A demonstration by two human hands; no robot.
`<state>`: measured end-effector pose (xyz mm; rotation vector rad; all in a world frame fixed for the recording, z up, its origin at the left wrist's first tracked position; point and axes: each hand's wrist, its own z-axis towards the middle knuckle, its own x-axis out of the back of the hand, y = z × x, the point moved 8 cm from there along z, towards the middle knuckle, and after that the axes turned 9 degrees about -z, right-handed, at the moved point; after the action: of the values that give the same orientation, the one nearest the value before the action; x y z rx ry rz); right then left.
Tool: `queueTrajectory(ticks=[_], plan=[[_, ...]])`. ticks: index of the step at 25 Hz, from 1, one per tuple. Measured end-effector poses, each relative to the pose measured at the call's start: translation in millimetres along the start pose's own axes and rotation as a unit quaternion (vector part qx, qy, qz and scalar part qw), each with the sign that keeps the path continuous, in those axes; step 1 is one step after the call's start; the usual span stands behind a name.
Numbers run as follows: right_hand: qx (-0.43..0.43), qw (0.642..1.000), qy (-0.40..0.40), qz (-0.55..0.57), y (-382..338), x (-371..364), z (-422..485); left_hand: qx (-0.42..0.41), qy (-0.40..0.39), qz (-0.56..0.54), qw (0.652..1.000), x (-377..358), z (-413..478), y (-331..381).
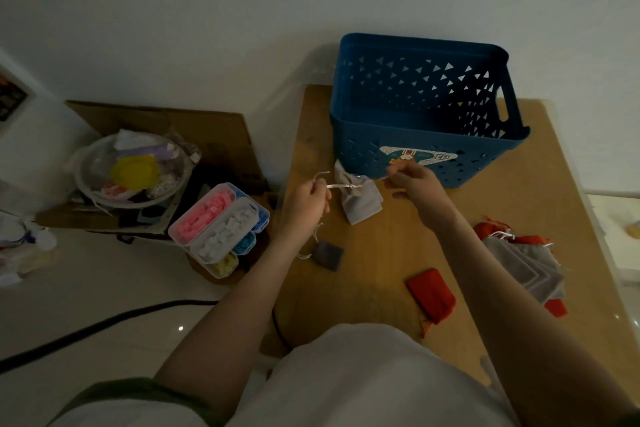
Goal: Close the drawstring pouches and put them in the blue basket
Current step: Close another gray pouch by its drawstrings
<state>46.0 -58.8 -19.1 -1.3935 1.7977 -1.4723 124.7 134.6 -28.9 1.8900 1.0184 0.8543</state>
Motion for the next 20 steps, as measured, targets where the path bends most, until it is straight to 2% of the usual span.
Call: queueTrajectory(ticks=[3, 6, 9, 14, 17, 20], plan=[[0.076, 0.992, -0.095, -0.046, -16.7, -33.1, -5.7, -0.068, -0.047, 0.069, 0.994, -13.2, -7.3, 23.8], [0.101, 0.980, -0.163, -0.056, -23.0, -66.3, -16.3, -0.135, -0.061, 0.121, 0.982, -16.7, -12.0, 48.2], [0.108, 0.979, -0.166, -0.052, -27.8, -70.0, -16.9, -0.115, -0.048, 0.072, 0.990, -7.4, -9.4, 49.3], [0.114, 0.974, -0.192, -0.027, -29.3, -74.8, -18.3, -0.048, -0.091, -0.123, 0.987, -10.6, -5.2, 37.5], [0.111, 0.973, -0.201, -0.016, -28.6, -72.3, -17.2, -0.057, -0.045, -0.118, 0.990, -0.9, -1.1, 36.9], [0.104, 0.975, -0.187, 0.066, -30.2, -66.1, -16.1, -0.087, -0.051, -0.105, 0.989, -0.2, -2.4, 38.5]])
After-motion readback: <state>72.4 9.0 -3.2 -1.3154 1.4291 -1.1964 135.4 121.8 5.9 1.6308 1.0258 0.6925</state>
